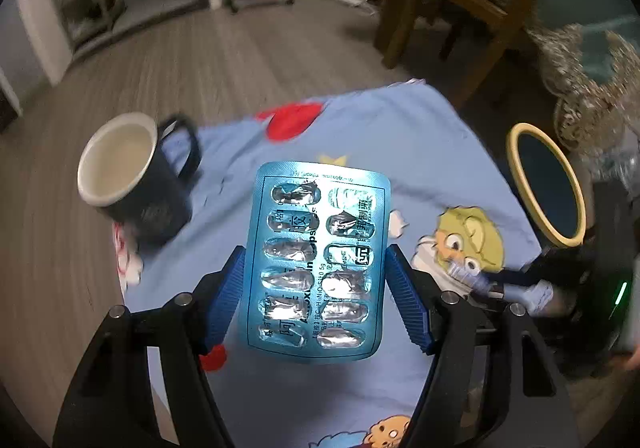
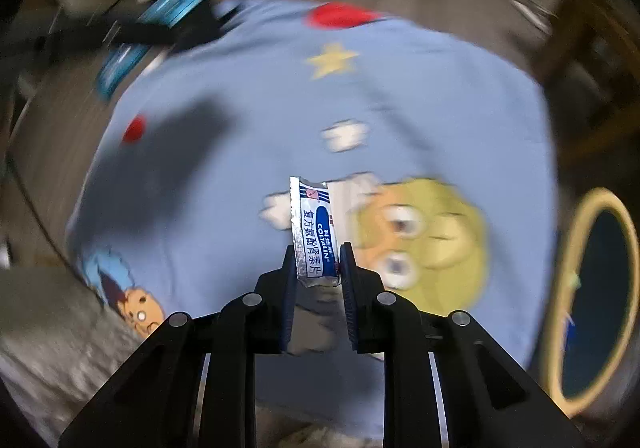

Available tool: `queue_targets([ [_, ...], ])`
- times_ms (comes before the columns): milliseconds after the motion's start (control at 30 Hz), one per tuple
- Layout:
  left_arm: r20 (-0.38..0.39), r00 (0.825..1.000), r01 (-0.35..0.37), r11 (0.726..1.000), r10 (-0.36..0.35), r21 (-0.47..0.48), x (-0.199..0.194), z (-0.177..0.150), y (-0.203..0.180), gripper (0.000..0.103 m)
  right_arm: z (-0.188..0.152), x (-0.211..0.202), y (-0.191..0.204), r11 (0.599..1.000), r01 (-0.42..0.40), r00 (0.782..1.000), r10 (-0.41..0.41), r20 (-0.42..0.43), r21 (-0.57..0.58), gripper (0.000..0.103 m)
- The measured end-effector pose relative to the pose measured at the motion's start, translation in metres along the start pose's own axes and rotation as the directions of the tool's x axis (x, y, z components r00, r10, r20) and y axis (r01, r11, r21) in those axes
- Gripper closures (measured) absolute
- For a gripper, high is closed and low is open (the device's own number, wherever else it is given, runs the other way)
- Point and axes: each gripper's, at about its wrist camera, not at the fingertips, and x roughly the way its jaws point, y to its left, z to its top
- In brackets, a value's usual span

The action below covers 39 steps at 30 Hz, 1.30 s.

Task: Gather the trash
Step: 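Carry blister pack and sachet over the wastebasket and open both grippers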

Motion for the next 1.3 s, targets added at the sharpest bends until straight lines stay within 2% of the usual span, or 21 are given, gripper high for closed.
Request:
queue_targets([
  [67, 0.020, 1.000, -0.001, 0.999, 0.000, 0.045, -0.004, 0.005, -0.016, 0.035, 0.002, -0.028, -0.033, 0.994, 0.029, 0.999, -0.031, 0.017, 0.106, 0.081],
  [167, 0.041, 0.999, 0.010, 0.992, -0.015, 0.122, -0.007, 0.013, -0.049, 0.035, 0.000, -0.062, -0.068, 0.977, 0.062, 0.994, -0.078, 0.074, 0.202, 0.081],
  [267, 0.056, 0.997, 0.038, 0.979, -0.050, 0.198, -0.008, 0.021, -0.089, 0.035, -0.014, -0.099, -0.128, 0.933, 0.071, 0.980, -0.131, 0.148, 0.352, 0.081],
  [367, 0.051, 0.993, 0.091, 0.961, -0.107, 0.262, -0.003, 0.029, -0.135, 0.035, -0.029, -0.113, -0.177, 0.880, 0.092, 0.967, -0.190, 0.168, 0.466, 0.081],
  [500, 0.007, 0.979, 0.191, 0.935, -0.202, 0.299, 0.016, 0.038, -0.196, 0.035, -0.052, -0.109, -0.224, 0.799, 0.093, 0.965, -0.219, 0.145, 0.594, 0.081],
  [600, -0.043, 0.971, 0.235, 0.913, -0.235, 0.333, 0.038, 0.042, -0.235, 0.035, -0.067, -0.100, -0.251, 0.733, 0.101, 0.967, -0.230, 0.105, 0.673, 0.081],
  [767, -0.067, 0.965, 0.259, 0.875, -0.254, 0.409, 0.060, 0.046, -0.285, 0.035, -0.098, -0.082, -0.290, 0.618, 0.048, 0.983, -0.170, 0.075, 0.785, 0.081],
  [933, -0.067, 0.969, 0.240, 0.843, -0.237, 0.481, 0.076, 0.059, -0.316, 0.035, -0.118, -0.079, -0.311, 0.537, -0.011, 0.983, -0.148, 0.107, 0.843, 0.081],
  [967, -0.055, 0.970, 0.234, 0.837, -0.239, 0.495, 0.076, 0.062, -0.320, 0.035, -0.120, -0.081, -0.312, 0.526, -0.024, 0.981, -0.151, 0.121, 0.850, 0.081],
  [1067, -0.021, 0.966, 0.232, 0.828, -0.257, 0.510, 0.075, 0.072, -0.330, 0.034, -0.122, -0.093, -0.314, 0.525, -0.050, 0.968, -0.184, 0.170, 0.850, 0.079],
  [1133, -0.005, 0.961, 0.241, 0.827, -0.277, 0.507, 0.072, 0.074, -0.332, 0.031, -0.124, -0.100, -0.317, 0.519, -0.071, 0.961, -0.194, 0.198, 0.852, 0.069],
  [1167, 0.009, 0.962, 0.232, 0.831, -0.274, 0.505, 0.072, 0.075, -0.333, 0.021, -0.125, -0.103, -0.317, 0.514, -0.085, 0.957, -0.196, 0.213, 0.853, 0.058],
  [1200, 0.020, 0.962, 0.226, 0.834, -0.272, 0.503, 0.071, 0.077, -0.335, 0.016, -0.127, -0.105, -0.318, 0.514, -0.080, 0.957, -0.200, 0.210, 0.854, 0.053],
  [1300, 0.029, 0.962, 0.222, 0.844, -0.270, 0.488, 0.068, 0.078, -0.335, 0.015, -0.130, -0.110, -0.322, 0.518, -0.089, 0.960, -0.185, 0.212, 0.851, 0.052],
])
